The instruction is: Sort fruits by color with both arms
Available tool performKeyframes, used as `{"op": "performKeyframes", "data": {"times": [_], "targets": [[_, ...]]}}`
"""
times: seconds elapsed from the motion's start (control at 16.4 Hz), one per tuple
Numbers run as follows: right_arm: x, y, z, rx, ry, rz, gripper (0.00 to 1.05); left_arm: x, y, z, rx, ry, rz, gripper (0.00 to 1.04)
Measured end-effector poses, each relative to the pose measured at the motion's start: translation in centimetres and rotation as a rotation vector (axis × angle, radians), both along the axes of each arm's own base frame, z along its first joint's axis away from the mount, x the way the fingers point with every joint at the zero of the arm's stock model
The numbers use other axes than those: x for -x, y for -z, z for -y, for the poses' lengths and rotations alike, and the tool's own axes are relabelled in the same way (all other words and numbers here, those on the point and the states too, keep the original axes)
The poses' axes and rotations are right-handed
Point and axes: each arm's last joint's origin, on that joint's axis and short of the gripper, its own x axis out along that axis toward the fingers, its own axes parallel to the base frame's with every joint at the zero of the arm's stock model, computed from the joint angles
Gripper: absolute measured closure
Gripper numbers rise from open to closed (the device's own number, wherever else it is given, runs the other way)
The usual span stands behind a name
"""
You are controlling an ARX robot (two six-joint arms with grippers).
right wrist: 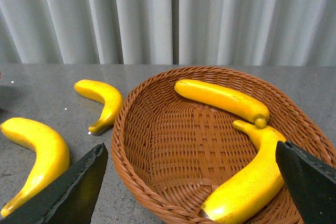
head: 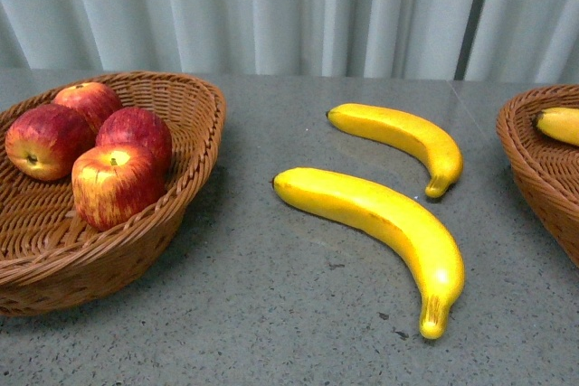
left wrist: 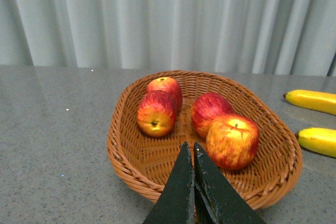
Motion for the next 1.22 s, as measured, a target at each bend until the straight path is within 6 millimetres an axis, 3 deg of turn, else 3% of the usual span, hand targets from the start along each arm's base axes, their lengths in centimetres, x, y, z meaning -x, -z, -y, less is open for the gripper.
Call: {"op": "performKeyframes", "data": {"times": [0.49,0.86,1.04,1.1,1.16,1.22], "targets": [[0.00,0.00,0.00,0.000,0.000,0.000,0.07,-0.04,0.37,0.01,0.001,0.004,-0.023,1.01],[0.00,0.00,0.00,0.000,0.000,0.000,0.07,-0.04,0.37,0.01,0.000,0.004,-0.023,0.51],[0.00,0.00,0.00,0.000,0.000,0.000,0.07,-0.04,0.37,0.01,0.000,0.004,-0.023,0.18],[0.00,0.00,0.00,0.000,0.000,0.000,0.07,-0.04,0.37,0.01,0.000,0.004,-0.023,0.15],[0.00,0.00,0.00,0.000,0.000,0.000,0.07,-0.04,0.37,0.01,0.000,0.004,-0.023,0.05],[0.00,0.00,0.00,0.000,0.000,0.000,0.07,-0.04,0.37,0.01,0.000,0.004,-0.023,0.08]]}}
